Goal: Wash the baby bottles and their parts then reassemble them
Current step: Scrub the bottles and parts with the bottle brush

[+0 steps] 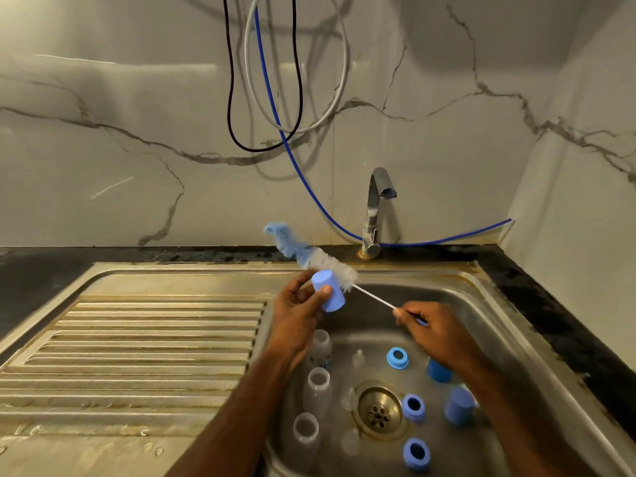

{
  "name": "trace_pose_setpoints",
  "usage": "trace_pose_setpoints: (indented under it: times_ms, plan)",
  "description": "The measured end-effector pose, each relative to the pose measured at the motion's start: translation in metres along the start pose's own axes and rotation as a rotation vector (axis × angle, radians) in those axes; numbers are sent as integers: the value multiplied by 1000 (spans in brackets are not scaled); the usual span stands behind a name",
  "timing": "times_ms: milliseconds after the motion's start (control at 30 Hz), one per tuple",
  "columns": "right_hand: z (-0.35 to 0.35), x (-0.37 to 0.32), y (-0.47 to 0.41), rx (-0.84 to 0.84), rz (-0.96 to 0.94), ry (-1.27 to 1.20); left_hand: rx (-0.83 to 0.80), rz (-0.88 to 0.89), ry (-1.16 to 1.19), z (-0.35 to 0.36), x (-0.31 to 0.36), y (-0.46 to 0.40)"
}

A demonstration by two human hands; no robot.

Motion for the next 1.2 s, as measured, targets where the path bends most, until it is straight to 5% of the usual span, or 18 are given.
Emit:
trace_pose_setpoints:
  times_ms: [100,267,467,600,800,1000,1200]
  plan:
    - [-12,6,4,-35,30,24,89,236,-582,-15,6,-4]
    - [16,-16,2,-48,-35,47,45,338,-713,-5,-3,4]
    - [-8,-7,3,-67,26,84,181,286,-605,-26,7,-5]
    - [14,-21,3,-80,-21,42,28,248,-575,-9,-3,0]
    - [3,-10,2,-46,26,-75,0,-65,6,1,-5,3]
    - [15,-10,5,-122,41,-143,-39,-321,321,-5,-1,5]
    - [18,-18,2,-9,-18,-58,-62,-295,191,8,-6,5]
Point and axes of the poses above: each hand's wrist, its own y-axis away from the middle knuckle, its own z-axis out of the palm, x = y × z, the point moved 3 cm from there along -y, towards the middle knuckle, and after that the axes turned 10 degrees about -y, right-handed, at the moved point
